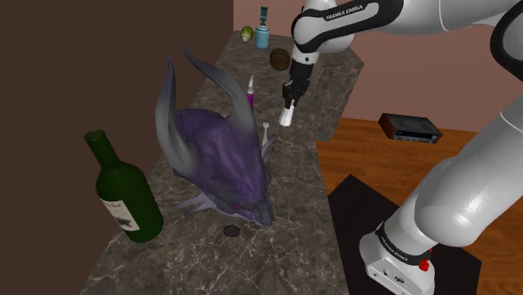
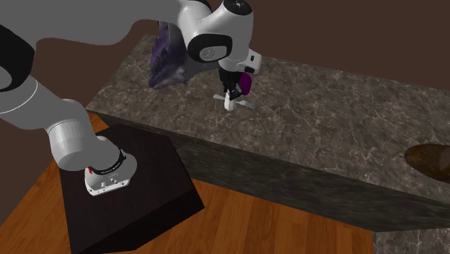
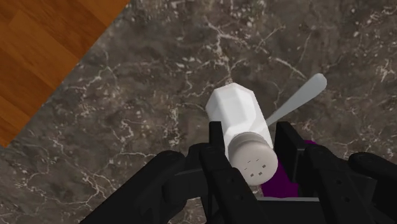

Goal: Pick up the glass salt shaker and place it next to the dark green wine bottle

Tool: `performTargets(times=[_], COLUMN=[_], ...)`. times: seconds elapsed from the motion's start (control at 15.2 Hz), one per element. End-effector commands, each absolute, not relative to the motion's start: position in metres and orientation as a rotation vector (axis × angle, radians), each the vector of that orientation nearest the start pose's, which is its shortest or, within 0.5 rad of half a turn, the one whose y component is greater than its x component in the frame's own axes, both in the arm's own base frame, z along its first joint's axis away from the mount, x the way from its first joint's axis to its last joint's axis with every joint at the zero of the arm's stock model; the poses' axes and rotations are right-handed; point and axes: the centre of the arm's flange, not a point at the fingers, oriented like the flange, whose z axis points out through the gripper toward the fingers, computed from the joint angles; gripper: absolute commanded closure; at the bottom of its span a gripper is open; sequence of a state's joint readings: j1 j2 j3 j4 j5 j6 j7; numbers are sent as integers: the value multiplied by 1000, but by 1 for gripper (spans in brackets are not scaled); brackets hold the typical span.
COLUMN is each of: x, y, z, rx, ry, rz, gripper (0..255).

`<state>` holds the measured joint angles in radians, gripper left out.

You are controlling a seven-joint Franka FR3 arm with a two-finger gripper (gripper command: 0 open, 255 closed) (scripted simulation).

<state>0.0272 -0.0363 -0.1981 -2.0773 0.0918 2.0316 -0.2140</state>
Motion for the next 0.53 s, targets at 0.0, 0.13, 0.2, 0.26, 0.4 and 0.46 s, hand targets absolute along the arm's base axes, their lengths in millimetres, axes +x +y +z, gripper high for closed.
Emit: performTargets(times=[0.0, 0.13, 0.2, 0.26, 0.4, 0.46], x=[530, 530, 530, 530, 530, 530], y=[-88, -88, -88, -88, -88, -88], z=[454, 464, 469, 475, 485, 491], rx=[-3052, -3052, -3052, -3052, -3052, -3052], ry=[-3, -3, -3, -3, -3, -3], rz=[-10, -10, -10, -10, -10, -10], gripper=[255, 255, 255, 255, 255, 255])
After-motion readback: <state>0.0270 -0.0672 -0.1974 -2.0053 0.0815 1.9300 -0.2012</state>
